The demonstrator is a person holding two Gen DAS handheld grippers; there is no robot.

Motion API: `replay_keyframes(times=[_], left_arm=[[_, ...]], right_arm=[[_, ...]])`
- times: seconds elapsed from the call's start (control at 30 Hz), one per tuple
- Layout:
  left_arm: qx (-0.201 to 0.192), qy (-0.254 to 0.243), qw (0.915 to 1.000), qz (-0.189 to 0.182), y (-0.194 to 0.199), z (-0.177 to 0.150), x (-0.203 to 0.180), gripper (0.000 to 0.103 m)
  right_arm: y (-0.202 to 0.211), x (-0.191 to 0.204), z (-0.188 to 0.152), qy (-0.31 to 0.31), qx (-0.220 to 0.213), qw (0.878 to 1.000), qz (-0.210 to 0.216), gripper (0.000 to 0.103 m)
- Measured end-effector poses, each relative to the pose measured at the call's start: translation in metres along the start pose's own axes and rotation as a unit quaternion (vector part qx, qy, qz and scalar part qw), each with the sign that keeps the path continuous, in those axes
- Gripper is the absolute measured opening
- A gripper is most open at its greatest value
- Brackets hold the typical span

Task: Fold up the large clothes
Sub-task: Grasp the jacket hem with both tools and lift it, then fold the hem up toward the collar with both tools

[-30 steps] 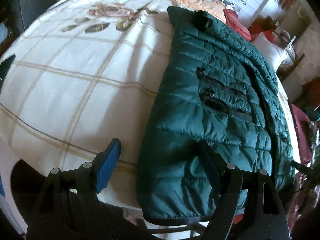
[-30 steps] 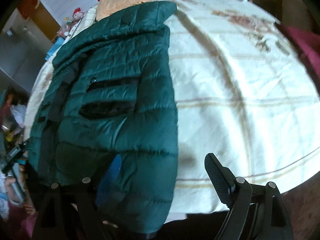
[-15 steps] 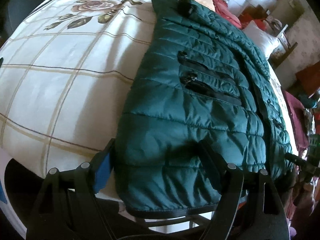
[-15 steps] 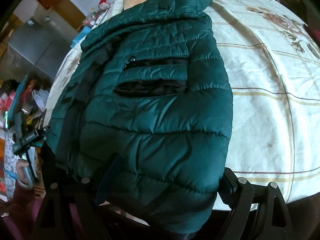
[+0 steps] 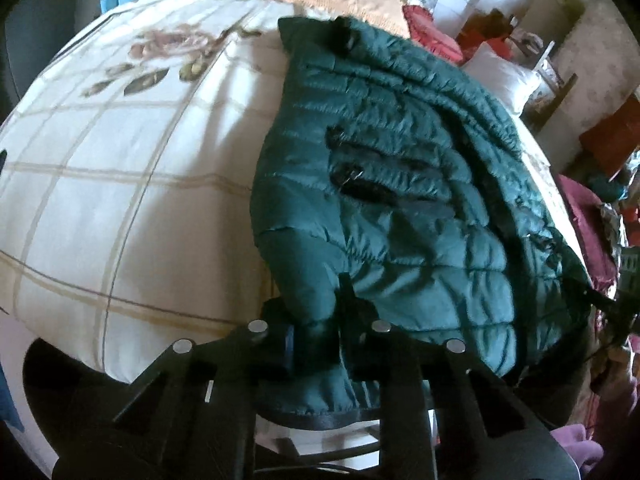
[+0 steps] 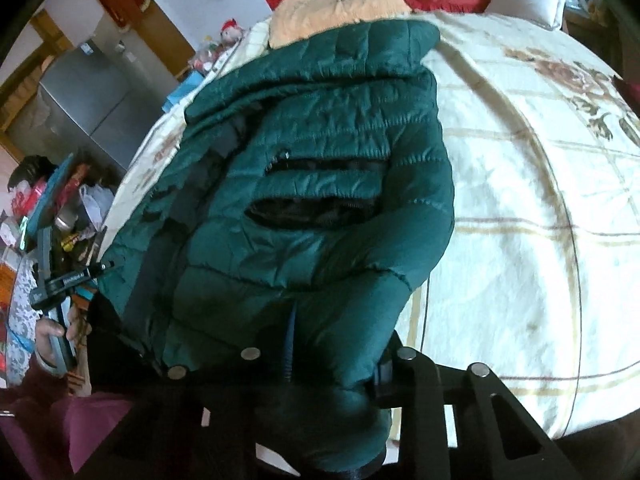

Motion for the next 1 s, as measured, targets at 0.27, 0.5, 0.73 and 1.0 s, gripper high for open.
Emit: replay_keyframes(times=[0.27, 0.5, 0.73, 1.0], left_arm=[[-0.033, -0.01, 0.9994, 0.006, 0.015, 0.02, -0.01, 0.014], [-0.077, -0.022, 0.9966, 0.019, 0.036, 0.043, -0.015, 0.014], [-0.107, -0.007, 0.9941, 0.016, 0.046, 0.067, -0.011, 0.014], [-0.135, 0.007, 0.9907, 0.014, 0.054, 0.093, -0.009, 0.014]], right_arm=[[0.03, 0.017, 0.023, 0.005, -0.058, 0.998, 0.036, 0.023], [0.042, 0.023, 0.04, 0.007, -0.076, 0.996, 0.038, 0.023], [0.05, 0.028, 0.06, 0.005, -0.099, 0.994, 0.039, 0.023], [0.057, 0.028, 0.082, -0.005, -0.128, 0.991, 0.033, 0.023]])
Point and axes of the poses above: each gripper's, at about its wrist camera, not at the fingertips, and y roughly against the way its jaws point, x to its left, z to its top, the point moved 5 cm from there along -y, roughly the way its jaws point, and after that the axes turned 8 degrees about -y, right-handed, at the moved point
